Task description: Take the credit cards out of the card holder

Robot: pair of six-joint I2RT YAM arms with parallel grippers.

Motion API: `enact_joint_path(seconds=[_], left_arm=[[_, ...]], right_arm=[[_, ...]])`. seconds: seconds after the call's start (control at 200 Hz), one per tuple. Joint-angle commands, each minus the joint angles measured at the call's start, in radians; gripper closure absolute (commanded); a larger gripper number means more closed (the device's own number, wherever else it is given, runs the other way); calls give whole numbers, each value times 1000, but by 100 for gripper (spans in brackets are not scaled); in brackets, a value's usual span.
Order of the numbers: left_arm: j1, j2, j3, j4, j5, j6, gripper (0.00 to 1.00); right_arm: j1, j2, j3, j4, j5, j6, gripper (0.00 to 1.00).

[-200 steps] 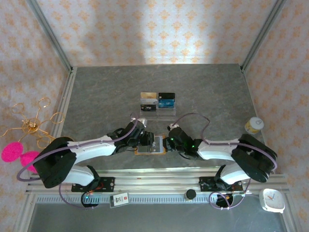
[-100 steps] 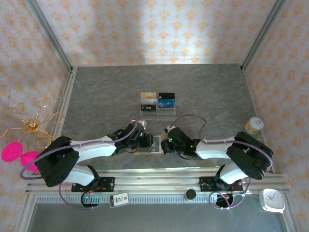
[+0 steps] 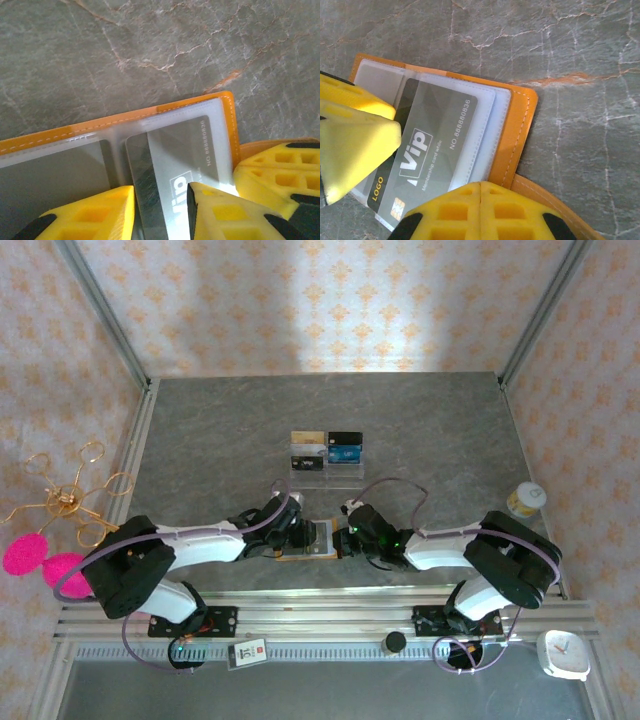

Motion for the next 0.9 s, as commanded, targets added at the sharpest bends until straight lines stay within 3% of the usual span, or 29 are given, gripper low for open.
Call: enact_joint_path(seconds=[0.0,0.265,0.36,0.495,0.606,0.896], left_arm=[[5,39,-6,-15,2,-27,66],[4,42,-10,11,36,-40,81],[6,11,-41,77,61,-69,80],[8,-29,-71,106,75,-99,66],[12,-36,-85,80,55,-104,66],[49,-91,-177,212,83,-149,91]], right_arm=[[2,11,-28,-49,5,9,97],[7,9,-30,-52,11,13,98],[7,9,-34,-50,11,15,98],[7,22,-42,-15,-30,26,99],[7,50,-39,8,-63,29,100],[7,43,-51,-8,-51,41,100]])
